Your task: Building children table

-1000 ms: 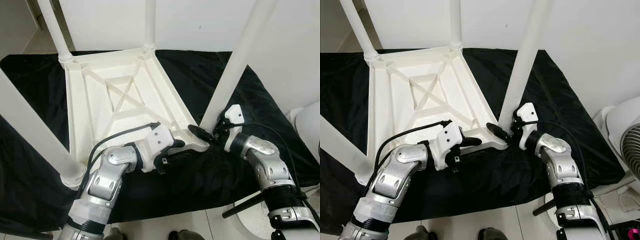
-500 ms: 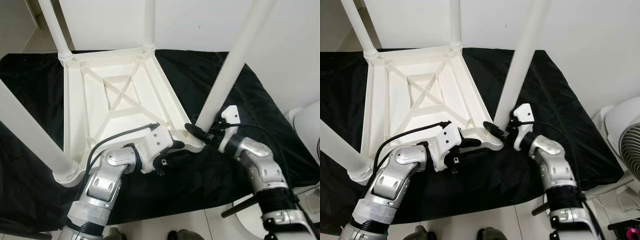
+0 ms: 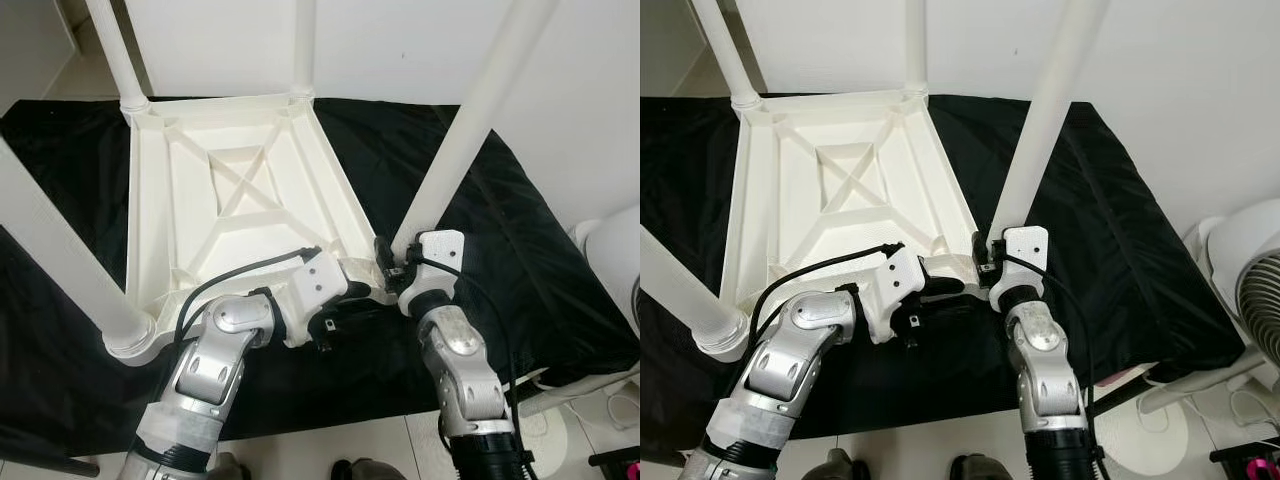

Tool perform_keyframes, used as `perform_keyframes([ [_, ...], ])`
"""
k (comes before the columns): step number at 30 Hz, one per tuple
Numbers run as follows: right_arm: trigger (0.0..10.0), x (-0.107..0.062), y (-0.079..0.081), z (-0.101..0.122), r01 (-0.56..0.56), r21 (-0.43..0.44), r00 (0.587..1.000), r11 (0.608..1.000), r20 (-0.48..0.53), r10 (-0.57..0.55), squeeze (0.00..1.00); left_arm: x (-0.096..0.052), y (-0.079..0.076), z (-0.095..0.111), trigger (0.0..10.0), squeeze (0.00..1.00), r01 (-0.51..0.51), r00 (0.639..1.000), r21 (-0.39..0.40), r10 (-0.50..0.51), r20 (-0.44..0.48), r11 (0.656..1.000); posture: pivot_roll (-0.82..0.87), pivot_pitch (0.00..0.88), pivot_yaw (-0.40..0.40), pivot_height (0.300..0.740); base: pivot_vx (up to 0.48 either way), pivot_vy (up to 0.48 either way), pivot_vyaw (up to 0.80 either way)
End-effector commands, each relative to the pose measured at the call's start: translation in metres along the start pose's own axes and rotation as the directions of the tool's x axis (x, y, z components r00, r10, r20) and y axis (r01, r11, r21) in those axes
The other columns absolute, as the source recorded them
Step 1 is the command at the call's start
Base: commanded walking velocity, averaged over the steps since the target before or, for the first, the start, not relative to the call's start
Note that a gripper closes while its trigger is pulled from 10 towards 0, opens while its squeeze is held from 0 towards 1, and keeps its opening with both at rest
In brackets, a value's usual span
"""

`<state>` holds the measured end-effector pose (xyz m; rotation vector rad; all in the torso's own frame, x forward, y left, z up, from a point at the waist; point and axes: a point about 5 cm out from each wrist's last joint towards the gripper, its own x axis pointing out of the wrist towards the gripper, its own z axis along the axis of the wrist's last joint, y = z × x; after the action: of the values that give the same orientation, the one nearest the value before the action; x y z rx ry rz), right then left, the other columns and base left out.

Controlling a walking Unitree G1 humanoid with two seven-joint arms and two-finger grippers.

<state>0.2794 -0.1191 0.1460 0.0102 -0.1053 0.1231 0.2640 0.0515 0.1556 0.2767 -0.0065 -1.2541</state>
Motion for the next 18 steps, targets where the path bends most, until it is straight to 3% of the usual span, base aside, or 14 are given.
perform_keyframes([
  [1, 10.0, -0.004, 0.002, -0.013, 0.001, -0.003, 0.998, 1.000, -0.068, -0.001, 0.00, 0.003, 0.005, -0.001, 10.0, 0.00, -0.109, 0.994, 0.002, 0.109, -0.005, 0.994, -0.12, 0.057, -0.023, 0.740, 0.000, 0.000, 0.00],
  [5, 10.0, -0.005, 0.001, -0.012, 0.017, -0.012, 0.998, 1.000, -0.063, -0.017, 0.00, 0.002, 0.007, 0.000, 10.0, 0.00, -0.107, 0.994, 0.005, 0.107, -0.004, 0.994, -0.12, 0.055, -0.021, 0.740, 0.000, 0.000, 0.00],
  [6, 10.0, -0.006, -0.001, -0.011, 0.022, -0.002, 0.998, 1.000, -0.060, -0.022, 1.00, 0.002, 0.007, 0.000, 10.0, 0.00, -0.106, 0.994, 0.006, 0.106, -0.004, 0.994, -0.12, 0.055, -0.021, 0.740, 0.000, 0.000, 0.00],
  [12, 10.0, -0.013, -0.010, -0.004, -0.001, 0.015, 0.999, 1.000, -0.033, 0.002, 1.00, 0.002, 0.007, 0.000, 10.0, 0.00, -0.105, 0.994, 0.008, 0.105, -0.005, 0.994, -0.11, 0.049, -0.022, 0.740, 0.000, 0.000, 0.00],
  [13, 10.0, -0.016, -0.012, -0.005, -0.046, 0.034, 0.998, 0.998, -0.043, 0.047, 0.91, 0.002, 0.007, 0.000, 10.0, 0.00, -0.105, 0.995, 0.008, 0.105, -0.004, 0.994, -0.12, 0.046, -0.020, 0.740, 0.000, 0.000, 0.00],
  [16, 10.0, -0.018, -0.013, -0.005, -0.075, 0.049, 0.996, 0.996, -0.052, 0.078, 0.91, 0.002, 0.007, 0.000, 10.0, 0.00, -0.104, 0.995, 0.008, 0.104, -0.004, 0.995, -0.12, 0.046, -0.020, 0.740, 0.000, 0.000, 0.00],
  [17, 10.0, -0.019, -0.018, -0.006, -0.125, 0.041, 0.990, 0.991, -0.055, 0.127, 0.00, 0.002, 0.007, 0.000, 10.0, 0.00, -0.103, 0.995, 0.008, 0.103, -0.004, 0.995, -0.12, 0.044, -0.018, 0.740, 0.000, 0.000, 0.00],
  [18, 10.0, -0.020, -0.026, -0.006, -0.177, 0.017, 0.982, 0.984, -0.057, 0.178, 0.00, 0.002, 0.007, 0.000, 10.0, 0.00, -0.099, 0.995, 0.010, 0.099, -0.005, 0.995, -0.12, 0.041, -0.014, 0.740, 0.000, 0.000, 0.00],
])
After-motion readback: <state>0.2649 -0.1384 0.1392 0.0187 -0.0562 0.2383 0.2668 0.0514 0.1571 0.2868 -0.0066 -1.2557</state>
